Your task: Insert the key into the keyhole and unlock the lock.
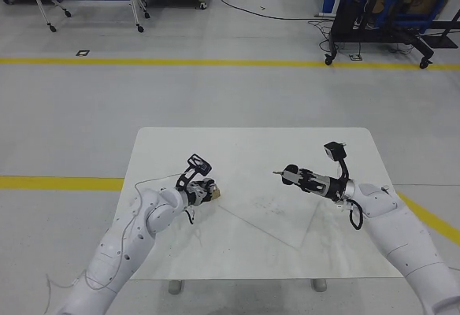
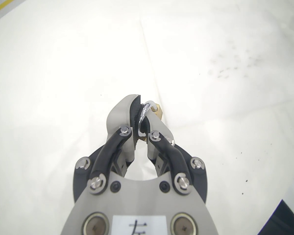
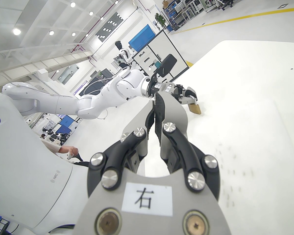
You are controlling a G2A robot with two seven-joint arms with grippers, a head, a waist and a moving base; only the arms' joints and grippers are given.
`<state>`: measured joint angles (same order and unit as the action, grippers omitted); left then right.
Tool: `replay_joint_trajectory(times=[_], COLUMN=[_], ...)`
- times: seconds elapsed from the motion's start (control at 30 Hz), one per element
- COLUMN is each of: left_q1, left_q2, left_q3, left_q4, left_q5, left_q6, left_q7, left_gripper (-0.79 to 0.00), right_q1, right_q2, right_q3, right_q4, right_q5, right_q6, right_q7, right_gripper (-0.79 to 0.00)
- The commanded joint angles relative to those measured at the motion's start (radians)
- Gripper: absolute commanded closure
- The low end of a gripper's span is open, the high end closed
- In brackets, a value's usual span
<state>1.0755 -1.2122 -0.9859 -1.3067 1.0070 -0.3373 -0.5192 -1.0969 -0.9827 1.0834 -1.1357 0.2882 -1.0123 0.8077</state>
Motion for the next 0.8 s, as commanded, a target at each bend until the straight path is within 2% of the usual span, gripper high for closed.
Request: replay_joint_trajectory(times=[0.0, 0.3, 0.33, 0.4, 0.43, 0.47, 0.5, 0.53, 0.6, 0.77], left_q1=[0.008, 0.008, 0.018, 0.009, -0.001, -0.01, -0.028, -0.054, -0.099, -0.207], left_q2=[0.0, 0.0, -0.002, -0.006, -0.009, -0.017, -0.021, -0.024, -0.04, -0.078], left_q3=[-0.006, -0.006, -0.01, -0.049, -0.072, -0.086, -0.102, -0.109, -0.111, -0.087], left_q4=[-0.005, -0.005, -0.006, 0.033, 0.066, 0.097, 0.145, 0.205, 0.284, 0.479], left_q5=[-0.011, -0.011, -0.055, -0.228, -0.317, -0.457, -0.565, -0.621, -0.804, -1.089], left_q6=[0.01, 0.01, -0.002, -0.042, -0.027, -0.044, -0.056, -0.028, -0.042, -0.029], left_q7=[0.033, 0.033, 0.043, 0.047, 0.058, 0.046, 0.026, -0.011, -0.073, -0.22], left_gripper=[0.0, 0.0, 0.0, 0.0, 0.0, 0.0, 0.0, 0.0, 0.0, 0.0], right_q1=[0.0, 0.0, 0.0, 0.0, -0.004, -0.006, -0.005, -0.002, 0.012, 0.062], right_q2=[0.0, 0.0, 0.0, 0.0, -0.001, -0.003, -0.007, -0.012, -0.024, -0.06], right_q3=[0.0, 0.0, 0.0, 0.0, -0.002, -0.006, -0.012, -0.021, -0.045, -0.106], right_q4=[0.0, 0.0, 0.0, 0.0, -0.01, -0.016, -0.021, -0.025, -0.023, 0.011], right_q5=[0.0, 0.0, 0.0, 0.0, -0.007, -0.024, -0.035, -0.038, -0.048, -0.007], right_q6=[0.0, 0.0, 0.0, 0.0, 0.016, 0.037, 0.053, 0.065, 0.081, 0.091], right_q7=[0.0, 0.0, 0.0, 0.0, -0.015, -0.028, -0.048, -0.068, -0.099, -0.179], right_gripper=[0.0, 0.0, 0.0, 0.0, 0.0, 0.0, 0.0, 0.0, 0.0, 0.0])
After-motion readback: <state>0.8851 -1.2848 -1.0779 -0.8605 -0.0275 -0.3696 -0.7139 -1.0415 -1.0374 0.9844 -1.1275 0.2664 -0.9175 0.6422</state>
